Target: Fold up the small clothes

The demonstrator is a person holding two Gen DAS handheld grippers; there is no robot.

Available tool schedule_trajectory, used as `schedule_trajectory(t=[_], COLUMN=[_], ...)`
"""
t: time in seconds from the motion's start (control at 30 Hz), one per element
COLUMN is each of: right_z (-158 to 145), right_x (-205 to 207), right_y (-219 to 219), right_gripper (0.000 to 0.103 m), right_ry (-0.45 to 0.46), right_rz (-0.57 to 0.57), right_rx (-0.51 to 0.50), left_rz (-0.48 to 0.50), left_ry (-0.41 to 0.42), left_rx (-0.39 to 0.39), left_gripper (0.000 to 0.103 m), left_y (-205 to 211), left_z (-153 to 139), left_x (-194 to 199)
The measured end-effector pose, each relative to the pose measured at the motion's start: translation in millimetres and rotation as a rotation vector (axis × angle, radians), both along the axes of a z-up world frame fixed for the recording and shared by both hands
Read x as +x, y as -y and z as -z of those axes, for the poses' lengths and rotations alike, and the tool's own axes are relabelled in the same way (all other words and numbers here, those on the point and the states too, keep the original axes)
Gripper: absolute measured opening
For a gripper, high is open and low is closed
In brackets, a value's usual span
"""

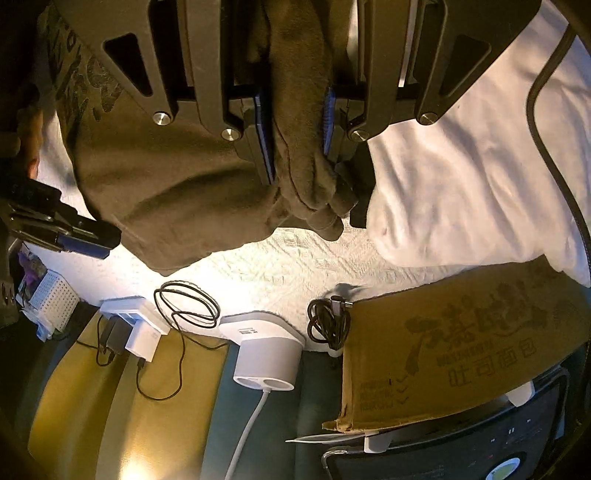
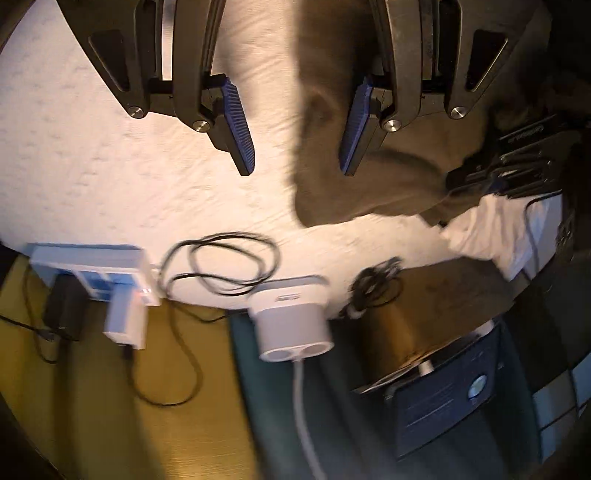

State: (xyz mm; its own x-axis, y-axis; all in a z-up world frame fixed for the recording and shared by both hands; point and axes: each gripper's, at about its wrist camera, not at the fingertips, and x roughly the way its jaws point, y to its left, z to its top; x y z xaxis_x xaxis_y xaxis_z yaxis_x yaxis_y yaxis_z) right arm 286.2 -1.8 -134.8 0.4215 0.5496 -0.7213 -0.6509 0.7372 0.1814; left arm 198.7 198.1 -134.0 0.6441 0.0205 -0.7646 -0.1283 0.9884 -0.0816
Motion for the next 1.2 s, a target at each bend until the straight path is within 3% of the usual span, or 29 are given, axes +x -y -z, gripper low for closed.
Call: schedule_trajectory(t=[0.23, 0.47, 0.67, 0.8, 1.03, 1.2], right_z=[28.5, 18.3, -0.1, -7.3, -4.4, 12.0], right_x=[6.1, 2.3, -17.0, -34.0, -59.4, -70.6], right_y=[-8.1, -2.6, -1.9, -2.5, -2.6, 1.6], right_gripper=[0.05, 0.05, 0.05, 0.062, 0.062, 0.062], right_ry=[-0.015, 0.003, 0.036, 0.051, 0.047, 0.041], right_rz=[-0.013, 0.018, -0.012, -0.034, -0.073, -0.076], right_rx=[-0.086, -0.104, -0.094, -0.094, -0.113, -0.142], left_rz=[-0.02, -0.074, -0.028, -0.009, -0.018, -0.024], left_ry=[-0.017, 0.022, 0.059, 0.039, -0.021, -0.015], left_rx=[0.001, -0.003, -0.035, -0.063, -0.062, -0.05], left_gripper=[0.028, 0.029, 0.029, 0.034, 0.035, 0.037], left_y=[-4.5, -13.7, -1.2, 10.1, 17.0, 12.6], left_z=[-0.6, -20.1, -34.5, -27.8, -5.8, 4.5], left_x=[0.7, -10.9, -32.7, -43.9, -60.7, -68.3])
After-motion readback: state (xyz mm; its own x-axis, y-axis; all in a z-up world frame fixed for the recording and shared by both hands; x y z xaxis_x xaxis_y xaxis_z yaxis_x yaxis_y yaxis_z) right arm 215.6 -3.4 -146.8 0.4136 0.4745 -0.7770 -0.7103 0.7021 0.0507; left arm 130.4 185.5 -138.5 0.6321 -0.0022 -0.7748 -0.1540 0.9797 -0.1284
